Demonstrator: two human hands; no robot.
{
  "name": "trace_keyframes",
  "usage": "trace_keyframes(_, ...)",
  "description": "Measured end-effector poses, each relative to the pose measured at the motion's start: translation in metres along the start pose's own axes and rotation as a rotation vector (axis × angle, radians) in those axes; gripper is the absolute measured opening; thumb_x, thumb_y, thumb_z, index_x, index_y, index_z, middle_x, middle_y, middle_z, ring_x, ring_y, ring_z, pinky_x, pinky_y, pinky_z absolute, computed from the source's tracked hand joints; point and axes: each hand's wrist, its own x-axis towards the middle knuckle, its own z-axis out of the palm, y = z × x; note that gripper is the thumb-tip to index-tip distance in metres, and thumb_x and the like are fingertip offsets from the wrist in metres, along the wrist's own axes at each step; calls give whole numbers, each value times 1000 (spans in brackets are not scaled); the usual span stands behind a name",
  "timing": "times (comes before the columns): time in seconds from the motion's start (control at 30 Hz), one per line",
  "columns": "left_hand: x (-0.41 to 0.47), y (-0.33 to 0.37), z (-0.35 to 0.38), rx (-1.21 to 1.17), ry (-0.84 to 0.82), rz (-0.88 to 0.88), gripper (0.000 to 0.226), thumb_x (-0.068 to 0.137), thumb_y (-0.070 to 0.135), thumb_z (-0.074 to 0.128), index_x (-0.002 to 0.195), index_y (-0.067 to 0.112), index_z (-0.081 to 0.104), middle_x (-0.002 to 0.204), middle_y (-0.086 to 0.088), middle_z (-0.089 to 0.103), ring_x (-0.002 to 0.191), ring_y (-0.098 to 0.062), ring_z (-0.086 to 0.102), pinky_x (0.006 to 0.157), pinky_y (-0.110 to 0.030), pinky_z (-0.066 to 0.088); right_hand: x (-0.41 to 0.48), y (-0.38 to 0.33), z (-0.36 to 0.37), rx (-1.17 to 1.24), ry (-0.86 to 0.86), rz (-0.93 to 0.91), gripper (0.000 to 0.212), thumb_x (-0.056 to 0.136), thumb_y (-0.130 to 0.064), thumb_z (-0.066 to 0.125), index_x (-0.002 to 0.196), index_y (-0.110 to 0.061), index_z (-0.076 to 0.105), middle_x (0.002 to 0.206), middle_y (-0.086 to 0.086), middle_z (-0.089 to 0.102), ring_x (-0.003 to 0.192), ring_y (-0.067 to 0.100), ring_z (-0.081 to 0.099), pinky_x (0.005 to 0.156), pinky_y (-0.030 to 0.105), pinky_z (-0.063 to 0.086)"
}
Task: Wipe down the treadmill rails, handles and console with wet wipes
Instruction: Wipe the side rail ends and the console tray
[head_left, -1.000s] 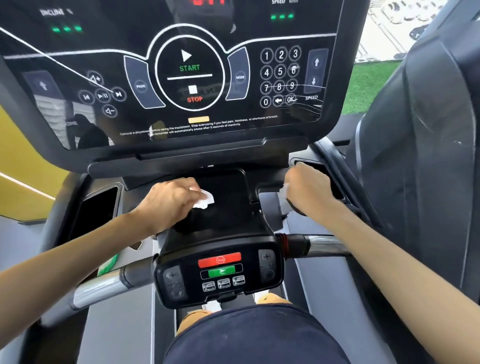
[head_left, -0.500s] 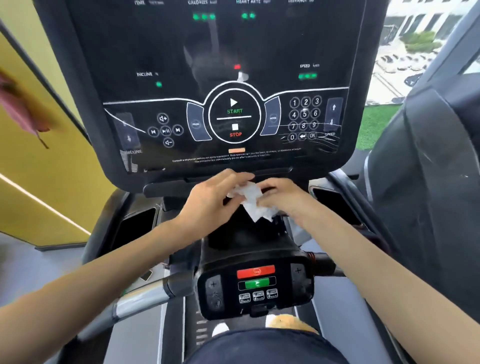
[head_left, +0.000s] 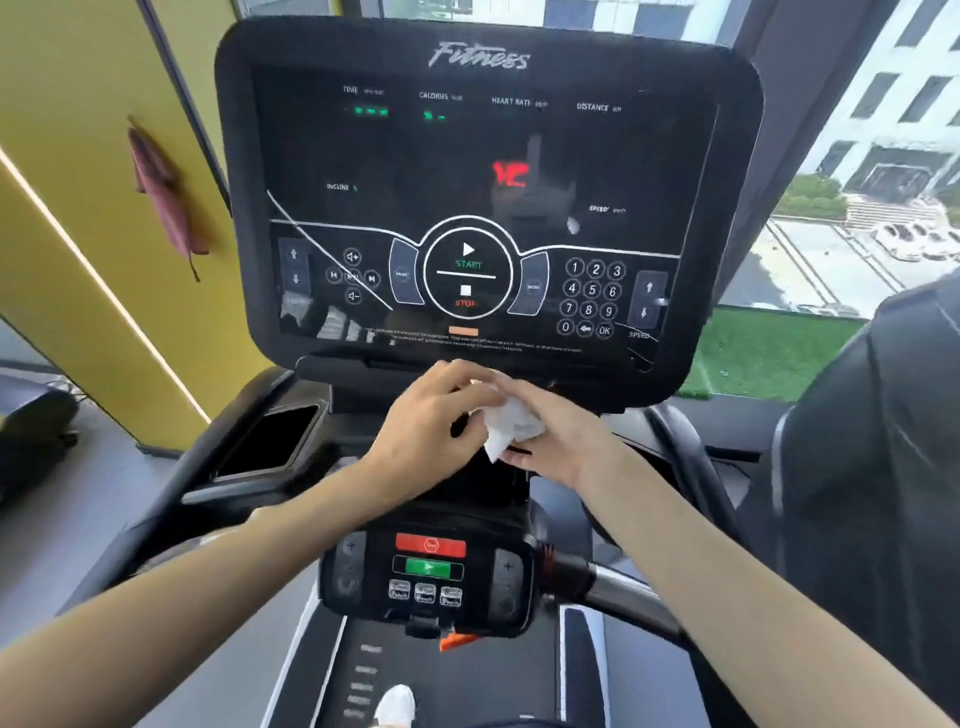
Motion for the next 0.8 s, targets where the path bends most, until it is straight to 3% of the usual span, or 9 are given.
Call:
trace_keyframes(0.13, -24, 20, -15, 89, 167, -98, 39, 74, 9, 40, 92, 9, 74, 107, 1, 66, 84, -20, 57, 74, -36, 49, 0, 5, 19, -66, -173, -3, 51, 82, -34, 71, 126, -10, 60, 105, 8, 66, 94, 21, 64, 80, 35, 54)
trace_keyframes(0.23, -59, 29, -49, 106, 241, -298, 42, 70, 10, 39, 99, 10, 68, 109, 6, 65, 90, -7, 56, 82, -29, 45, -3, 15, 61, -118, -263, 32, 48, 85, -23, 69, 128, -7, 56, 110, 13, 64, 96, 25, 62, 72, 37, 55)
trace_keyframes(0.33, -102, 44, -95, 17, 307, -550, 44, 72, 5, 43, 112, 15, 57, 107, 8, 63, 88, 10, 55, 72, -10, 42, -14, 32, 114, -195, -364, 53, 45, 85, -12, 66, 127, 3, 56, 102, 17, 62, 80, 25, 60, 64, 35, 52)
trace_keyframes(0.43, -155, 56, -142, 50, 469, -701, 33, 82, 9, 55, 114, 21, 54, 108, 1, 60, 95, 15, 53, 80, -3, 38, -34, 58, 168, -220, -529, 104, 32, 84, -5, 63, 114, 5, 59, 86, 14, 61, 62, 21, 58, 51, 28, 49)
trace_keyframes(0.5, -197, 67, -171, -20, 551, -853, 28, 87, 15, 64, 109, 28, 55, 111, 1, 57, 90, 15, 54, 82, -8, 41, -57, 83, 204, -276, -630, 145, 18, 86, -1, 60, 103, -3, 61, 74, 9, 63, 56, 19, 59, 47, 24, 49)
trace_keyframes(0.57, -243, 83, -196, -254, 662, -1015, 29, 87, 16, 68, 112, 24, 56, 109, 5, 58, 82, 13, 59, 77, -16, 45, -84, 118, 239, -366, -703, 150, 11, 87, 0, 60, 94, -8, 63, 66, 5, 64, 51, 15, 60, 43, 22, 49)
trace_keyframes(0.67, -322, 119, -228, -481, 785, -1245, 40, 82, 29, 70, 119, 21, 56, 110, 4, 65, 83, 1, 66, 76, -27, 49, -128, 179, 288, -453, -831, 182, 27, 86, -3, 62, 112, -9, 59, 83, 7, 63, 66, 16, 61, 45, 23, 51)
trace_keyframes(0.73, -392, 151, -254, -552, 853, -1325, 34, 87, 26, 66, 119, 19, 57, 111, -5, 68, 90, -13, 69, 79, -36, 50, -171, 231, 323, -496, -926, 236, 33, 85, -3, 64, 115, -11, 55, 89, 8, 62, 73, 18, 61, 48, 25, 53)
trace_keyframes(0.8, -460, 185, -278, -599, 902, -1372, 30, 87, 23, 64, 116, 17, 59, 107, -7, 70, 92, -20, 69, 76, -34, 52, -216, 283, 355, -549, -986, 259, 36, 83, -1, 65, 115, -11, 53, 97, 8, 61, 83, 20, 61, 63, 32, 55)
